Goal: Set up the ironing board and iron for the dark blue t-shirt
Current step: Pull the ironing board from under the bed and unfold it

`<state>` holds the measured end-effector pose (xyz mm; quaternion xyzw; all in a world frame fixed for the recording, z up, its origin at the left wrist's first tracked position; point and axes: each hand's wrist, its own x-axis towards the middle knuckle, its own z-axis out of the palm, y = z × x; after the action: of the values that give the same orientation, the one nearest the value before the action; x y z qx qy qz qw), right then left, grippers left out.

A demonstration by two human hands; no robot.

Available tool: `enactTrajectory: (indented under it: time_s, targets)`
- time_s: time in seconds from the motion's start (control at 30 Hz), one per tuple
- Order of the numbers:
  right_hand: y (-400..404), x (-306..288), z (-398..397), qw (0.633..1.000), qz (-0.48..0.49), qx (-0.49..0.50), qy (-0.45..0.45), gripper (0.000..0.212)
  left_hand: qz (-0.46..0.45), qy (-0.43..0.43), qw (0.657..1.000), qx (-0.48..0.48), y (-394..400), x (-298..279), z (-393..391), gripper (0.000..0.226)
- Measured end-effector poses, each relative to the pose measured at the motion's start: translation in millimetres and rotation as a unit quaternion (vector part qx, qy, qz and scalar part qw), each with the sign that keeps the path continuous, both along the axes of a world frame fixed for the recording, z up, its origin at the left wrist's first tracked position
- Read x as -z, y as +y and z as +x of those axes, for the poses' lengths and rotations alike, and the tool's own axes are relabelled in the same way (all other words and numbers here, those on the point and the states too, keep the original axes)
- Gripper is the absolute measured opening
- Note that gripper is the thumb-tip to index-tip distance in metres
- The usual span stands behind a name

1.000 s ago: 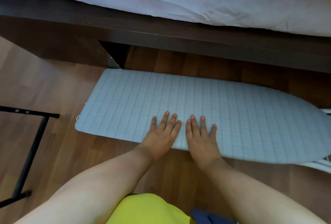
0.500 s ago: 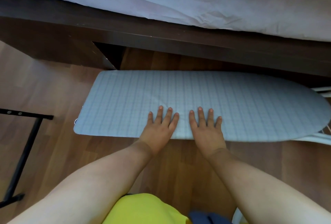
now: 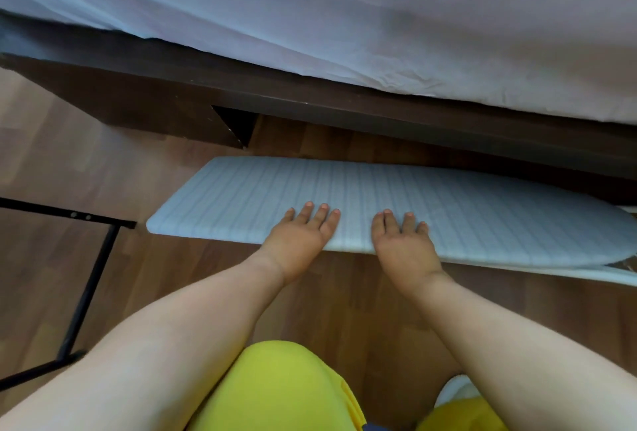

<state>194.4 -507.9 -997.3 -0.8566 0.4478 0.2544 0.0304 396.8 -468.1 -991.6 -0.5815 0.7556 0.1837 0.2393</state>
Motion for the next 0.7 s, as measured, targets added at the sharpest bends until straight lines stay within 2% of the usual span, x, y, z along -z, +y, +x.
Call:
enactTrajectory:
  time_s: [0.17,0.3,0.4,0.53,0.7]
  targets:
    - [-2,-46,-20,0.999,0.022,-0.021,-0.01,0.054,0.016,0.03,0.999,-0.026,7,-51,-17,0.074]
    - [10,-85,-38,0.993,0.025,-0.034,-0.112,0.054,0.013,0.049,0.998,-0.045,23,-94,-28,0.072]
    - [20,-119,-47,0.991,-0.009,-0.049,-0.125,0.055,0.014,0.03,0.999,-0.033,31,-128,-34,0.073]
    - [25,-175,-57,0.987,-0.068,-0.045,-0.14,0.055,0.002,0.048,0.998,-0.026,29,-180,-42,0.077]
    - [23,-251,-66,0.991,-0.045,-0.022,-0.121,0.052,-0.032,0.035,0.999,0.016,16,-247,-50,0.075]
